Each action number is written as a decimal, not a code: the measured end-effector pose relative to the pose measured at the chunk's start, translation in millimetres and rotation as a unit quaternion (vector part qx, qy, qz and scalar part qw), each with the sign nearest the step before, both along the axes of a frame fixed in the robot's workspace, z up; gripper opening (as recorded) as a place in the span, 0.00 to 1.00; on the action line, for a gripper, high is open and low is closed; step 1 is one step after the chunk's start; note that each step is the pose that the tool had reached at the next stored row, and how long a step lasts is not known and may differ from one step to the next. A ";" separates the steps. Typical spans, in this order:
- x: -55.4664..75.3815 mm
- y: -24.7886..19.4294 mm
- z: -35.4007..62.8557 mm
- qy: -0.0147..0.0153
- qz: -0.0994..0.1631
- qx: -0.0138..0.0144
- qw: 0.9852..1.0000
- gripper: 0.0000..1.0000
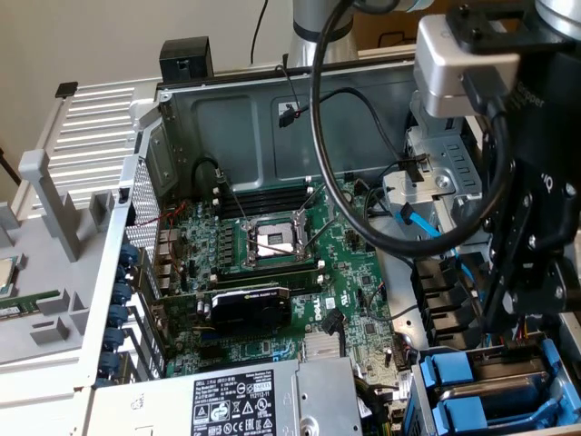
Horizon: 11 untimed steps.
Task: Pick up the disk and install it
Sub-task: 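Insert the first disk wire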
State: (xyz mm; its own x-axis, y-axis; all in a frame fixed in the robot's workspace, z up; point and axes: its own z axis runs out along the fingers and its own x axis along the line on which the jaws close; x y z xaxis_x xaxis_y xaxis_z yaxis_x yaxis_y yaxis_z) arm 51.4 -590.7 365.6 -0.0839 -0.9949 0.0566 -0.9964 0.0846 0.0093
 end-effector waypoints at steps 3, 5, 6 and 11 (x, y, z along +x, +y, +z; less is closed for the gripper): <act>2.5 -2.8 -0.2 0.000 0.000 0.002 1.000 0.16; 4.4 -5.6 -0.5 0.001 0.000 0.004 1.000 0.16; 5.1 -6.4 -0.9 0.001 0.000 0.004 1.000 0.16; 5.5 -7.2 -3.7 0.001 0.000 0.008 1.000 0.16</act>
